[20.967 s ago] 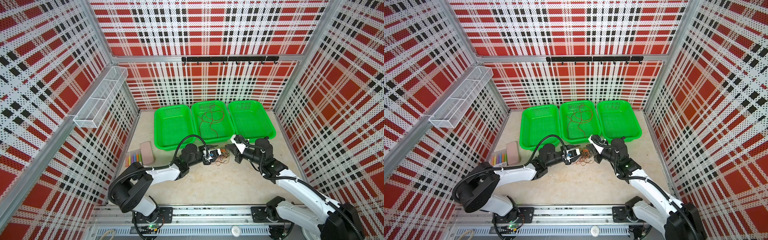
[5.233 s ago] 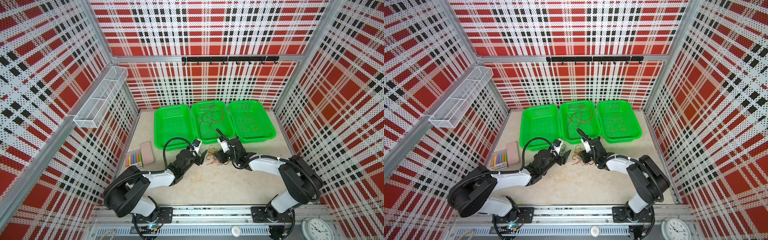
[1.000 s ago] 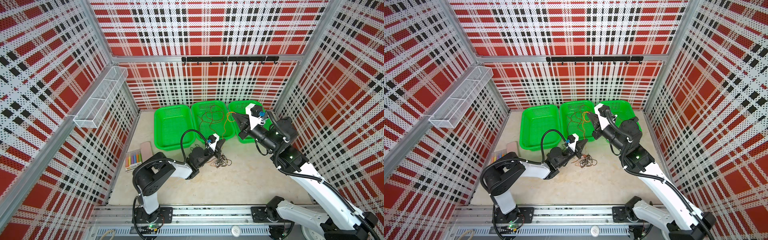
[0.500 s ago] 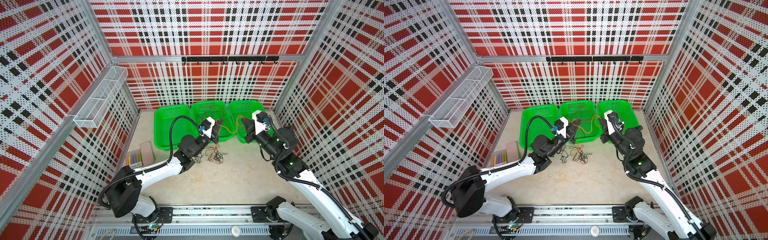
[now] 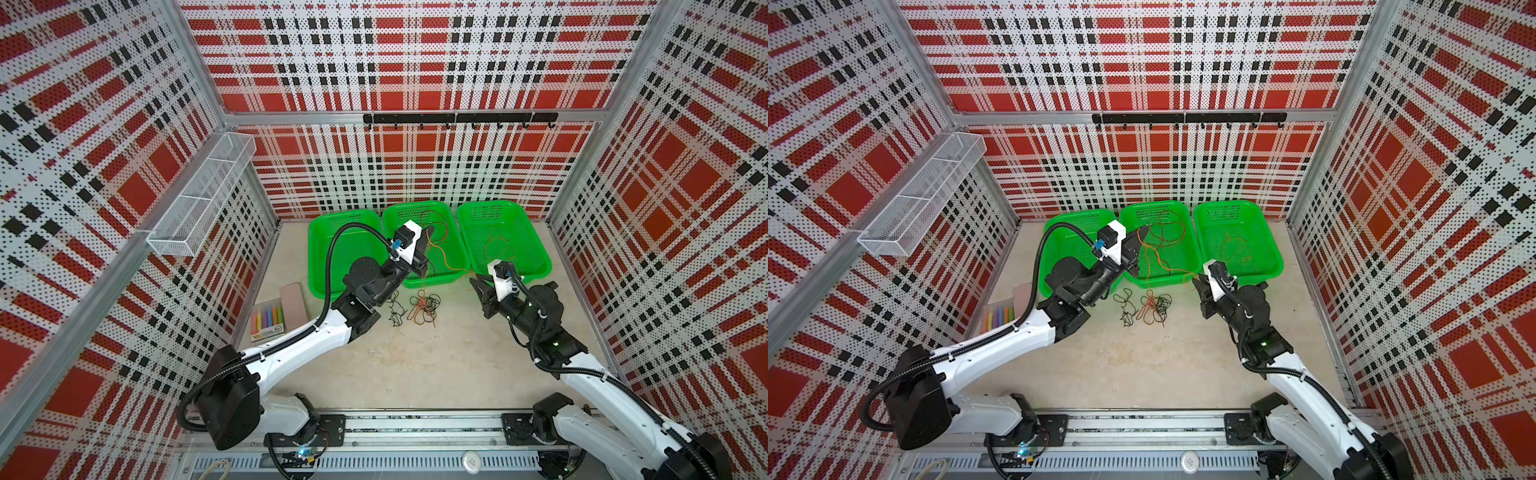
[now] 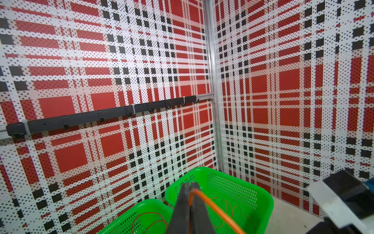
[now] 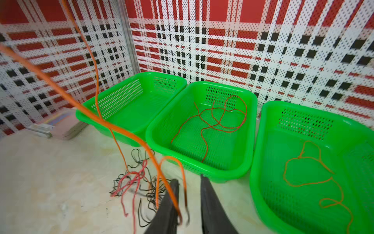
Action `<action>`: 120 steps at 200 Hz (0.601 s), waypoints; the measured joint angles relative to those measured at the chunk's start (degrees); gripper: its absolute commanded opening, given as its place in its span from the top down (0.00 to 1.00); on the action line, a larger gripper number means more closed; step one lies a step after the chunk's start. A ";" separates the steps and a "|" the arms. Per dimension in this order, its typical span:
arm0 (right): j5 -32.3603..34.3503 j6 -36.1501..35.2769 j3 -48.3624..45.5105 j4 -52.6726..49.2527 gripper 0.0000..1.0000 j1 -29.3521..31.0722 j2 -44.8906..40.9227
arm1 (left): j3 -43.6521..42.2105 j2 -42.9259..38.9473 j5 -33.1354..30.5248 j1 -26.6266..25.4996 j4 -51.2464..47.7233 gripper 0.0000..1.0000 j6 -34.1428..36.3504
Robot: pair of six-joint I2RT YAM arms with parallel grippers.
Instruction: Untangle the cables
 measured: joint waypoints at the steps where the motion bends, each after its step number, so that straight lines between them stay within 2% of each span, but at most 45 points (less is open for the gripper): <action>1: 0.00 -0.15 0.00 0.04 0.47 -0.02 0.00 | 0.15 -0.02 0.00 0.00 -0.04 1.00 0.00; 22: -2.19 -0.35 0.00 1.70 0.33 -0.15 0.04 | 2.21 -0.20 0.07 -0.17 -0.87 1.00 0.07; 45: -7.91 0.26 0.07 5.79 0.18 -0.15 2.19 | 3.80 -0.20 0.11 -0.72 -1.53 1.00 0.48; 57: -10.69 0.96 0.26 8.76 0.13 0.11 4.68 | 4.37 -0.17 0.20 -1.20 -1.73 1.00 0.85; 91: -14.43 1.27 2.89 13.09 0.13 3.15 11.76 | 4.70 0.02 0.35 -2.05 -2.23 1.00 1.40; 120: -14.47 2.58 5.31 19.50 0.20 5.25 17.68 | 5.86 0.79 0.52 -2.80 -2.97 1.00 1.68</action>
